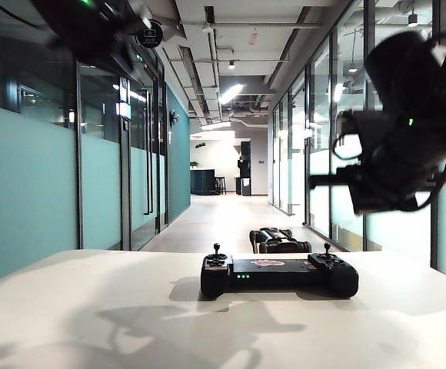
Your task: Push the left joystick on the remote control sitting on the white table backward to make the robot dog back up in a straight line until it returns close to you.
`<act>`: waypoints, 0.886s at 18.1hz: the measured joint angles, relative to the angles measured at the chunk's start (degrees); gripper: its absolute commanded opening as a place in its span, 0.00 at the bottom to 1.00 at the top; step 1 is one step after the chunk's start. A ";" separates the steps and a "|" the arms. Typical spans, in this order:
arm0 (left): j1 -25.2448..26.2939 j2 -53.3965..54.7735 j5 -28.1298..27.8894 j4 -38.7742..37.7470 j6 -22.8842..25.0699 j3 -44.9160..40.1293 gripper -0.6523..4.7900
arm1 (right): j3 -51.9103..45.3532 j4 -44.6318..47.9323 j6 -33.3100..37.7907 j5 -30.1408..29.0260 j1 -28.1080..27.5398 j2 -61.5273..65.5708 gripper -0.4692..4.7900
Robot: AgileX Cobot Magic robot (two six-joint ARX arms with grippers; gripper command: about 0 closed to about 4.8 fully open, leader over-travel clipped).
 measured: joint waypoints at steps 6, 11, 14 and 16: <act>-0.02 -20.81 -7.80 7.78 -2.78 -25.00 0.11 | -0.76 -2.62 -1.86 -1.31 -0.04 -5.46 0.08; -0.02 -35.36 -13.00 14.73 -6.45 -42.07 0.11 | -4.48 -2.67 -1.97 -2.29 -0.04 -11.37 0.08; -0.02 -43.06 -14.32 16.17 -7.02 -51.17 0.11 | -5.79 -4.66 -2.56 -3.48 -0.04 -15.28 0.08; -0.02 -46.34 -15.23 17.38 -7.30 -54.86 0.11 | -5.92 -5.38 -2.95 -4.50 -0.04 -17.27 0.08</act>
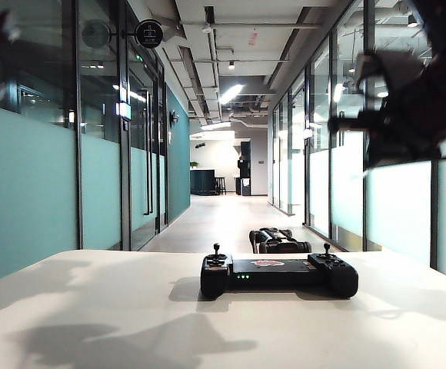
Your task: Push the left joystick on the remote control sitting on the white table backward to make the robot dog back up in a straight line until it returns close to you.
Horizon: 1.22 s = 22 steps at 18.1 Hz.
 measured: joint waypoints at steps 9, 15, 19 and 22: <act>0.00 -14.51 -3.10 5.60 -0.26 -16.83 0.11 | -4.55 -4.61 -0.31 -1.51 0.00 -11.15 0.08; 0.00 -20.13 -3.08 4.42 -0.28 -18.78 0.11 | -10.03 -7.98 -0.31 -1.60 0.00 -22.86 0.08; 0.02 -20.09 -2.93 4.02 -0.48 -18.78 0.11 | -10.82 -12.22 -0.33 -1.60 0.00 -28.44 0.08; 0.02 -20.11 -2.93 4.02 -0.48 -18.78 0.11 | -10.84 -15.41 -1.62 -1.60 0.00 -32.48 0.08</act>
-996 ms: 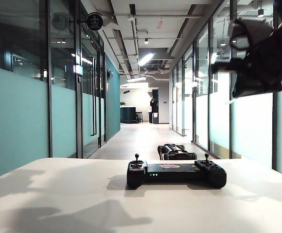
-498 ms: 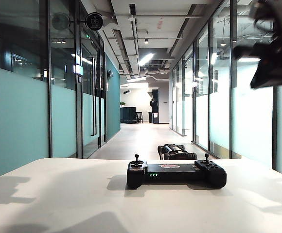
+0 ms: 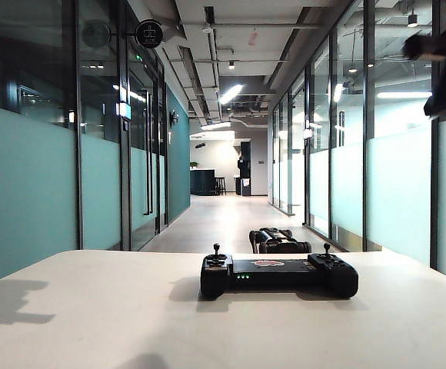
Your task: Push the left joystick on the remote control sitting on the white table backward to make the robot dog back up in a straight line until it returns close to you.
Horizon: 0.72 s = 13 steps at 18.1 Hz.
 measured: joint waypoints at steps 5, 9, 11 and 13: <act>0.00 -0.02 0.00 0.00 0.00 0.00 0.11 | -0.07 -5.90 -1.86 0.02 0.00 -5.95 0.08; 0.00 -0.07 0.00 0.00 0.00 0.00 0.11 | -6.67 -6.82 -1.90 0.04 0.00 -14.21 0.08; 0.00 -0.07 0.00 0.00 0.00 0.00 0.11 | -9.03 -7.17 -1.81 0.09 0.00 -18.29 0.08; 0.00 -0.07 0.00 0.00 0.00 0.00 0.11 | -11.37 -6.73 -1.81 0.09 0.00 -22.32 0.08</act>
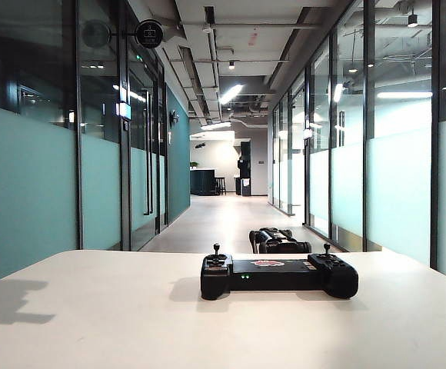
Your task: Push the left joystick on the remote control sitting on the white table backward to make the robot dog back up in a straight line until it returns close to you.
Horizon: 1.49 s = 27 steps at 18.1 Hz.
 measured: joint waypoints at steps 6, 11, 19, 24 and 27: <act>0.00 0.02 0.00 0.00 0.00 0.00 0.11 | -4.61 -1.01 0.02 0.02 0.00 -9.33 0.08; 0.00 0.04 0.00 0.00 0.00 0.00 0.11 | -8.83 -2.54 0.02 0.09 -2.32 -17.55 0.08; 0.00 0.07 0.00 0.00 0.00 0.00 0.11 | -11.50 -5.55 0.04 -1.27 -12.41 -24.41 0.08; 0.00 0.07 0.00 0.00 0.00 0.00 0.11 | -12.00 -5.44 0.17 -11.74 -21.88 -24.41 0.08; 0.00 0.04 0.00 0.00 0.00 0.00 0.11 | -12.02 -5.51 0.20 -14.95 -23.52 -24.41 0.08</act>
